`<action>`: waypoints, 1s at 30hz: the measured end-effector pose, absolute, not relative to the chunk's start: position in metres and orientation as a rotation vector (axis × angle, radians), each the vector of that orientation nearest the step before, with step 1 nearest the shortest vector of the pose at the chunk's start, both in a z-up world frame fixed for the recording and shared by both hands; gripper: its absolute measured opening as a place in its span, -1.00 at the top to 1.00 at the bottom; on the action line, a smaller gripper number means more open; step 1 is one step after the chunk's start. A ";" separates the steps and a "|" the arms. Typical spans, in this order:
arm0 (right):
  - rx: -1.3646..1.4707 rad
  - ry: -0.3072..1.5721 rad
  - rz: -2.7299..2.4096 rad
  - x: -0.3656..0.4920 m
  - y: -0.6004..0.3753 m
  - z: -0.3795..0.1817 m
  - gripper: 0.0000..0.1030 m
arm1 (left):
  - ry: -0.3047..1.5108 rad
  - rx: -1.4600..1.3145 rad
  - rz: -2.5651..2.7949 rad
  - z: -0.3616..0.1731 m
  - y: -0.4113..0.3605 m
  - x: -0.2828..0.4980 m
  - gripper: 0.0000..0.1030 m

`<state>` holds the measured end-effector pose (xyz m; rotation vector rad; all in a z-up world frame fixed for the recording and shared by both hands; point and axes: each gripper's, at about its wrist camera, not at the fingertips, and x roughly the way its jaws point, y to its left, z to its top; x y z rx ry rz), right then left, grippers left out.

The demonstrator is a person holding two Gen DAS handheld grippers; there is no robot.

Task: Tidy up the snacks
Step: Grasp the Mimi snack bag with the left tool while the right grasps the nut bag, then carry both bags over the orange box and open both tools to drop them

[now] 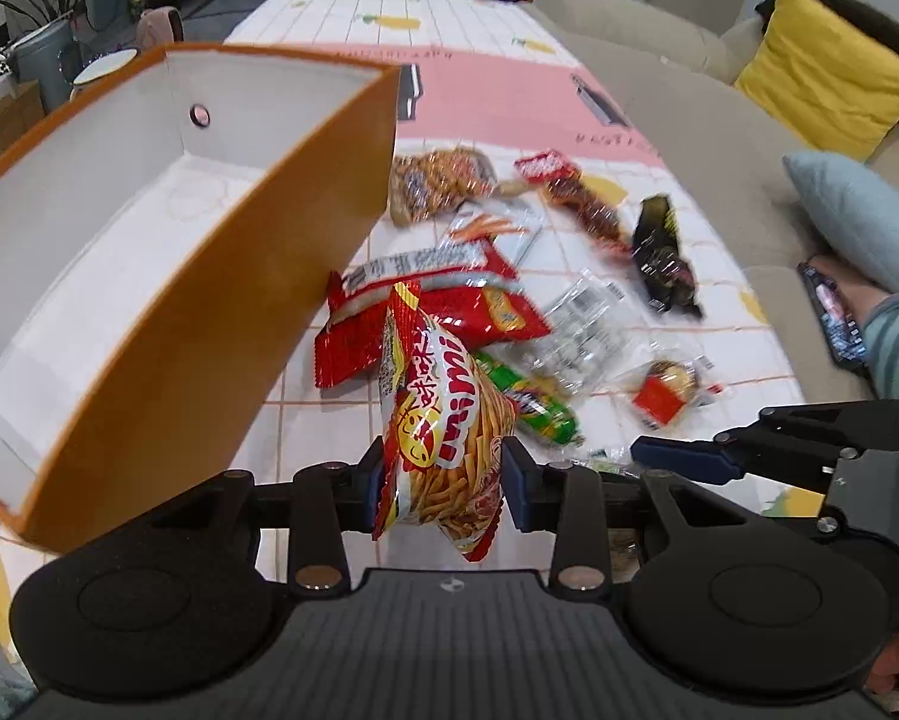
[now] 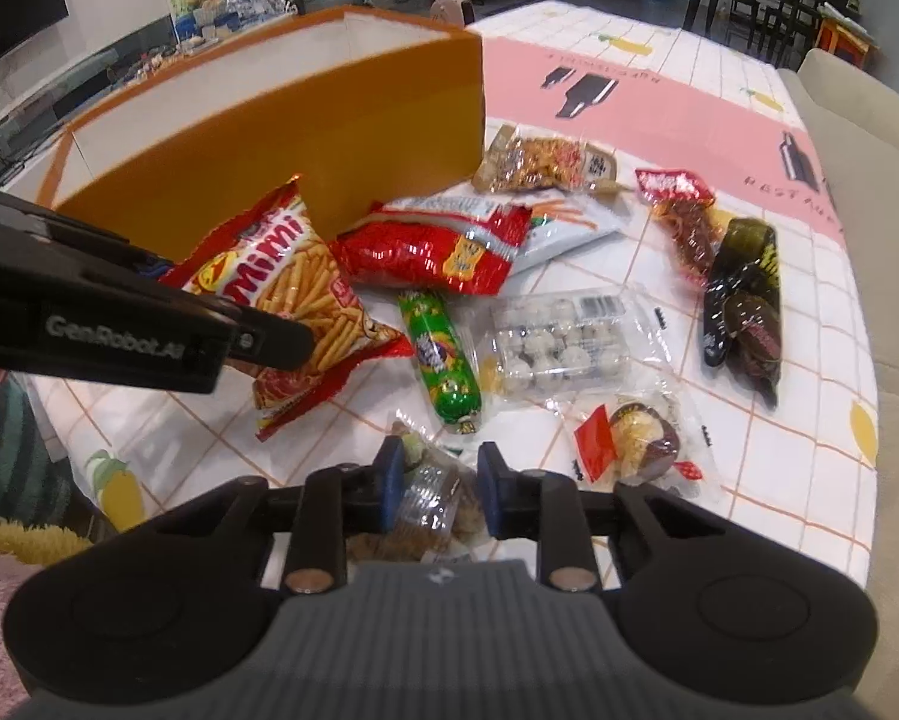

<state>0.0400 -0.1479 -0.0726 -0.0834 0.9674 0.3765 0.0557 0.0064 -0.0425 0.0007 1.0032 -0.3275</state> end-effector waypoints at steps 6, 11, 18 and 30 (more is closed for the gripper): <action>-0.034 0.888 0.348 0.028 -0.154 -0.041 0.92 | 0.941 -0.056 -0.333 0.000 0.021 0.036 0.18; 0.024 0.819 0.383 0.038 -0.150 -0.009 1.00 | 0.896 -0.070 -0.308 0.035 0.044 0.036 0.18; 0.048 0.688 0.477 0.073 -0.126 0.049 1.00 | 0.864 -0.041 -0.229 0.068 0.079 0.062 0.18; -0.068 0.657 0.644 0.151 -0.024 0.072 1.00 | 1.011 0.127 -0.091 0.046 0.125 0.136 0.18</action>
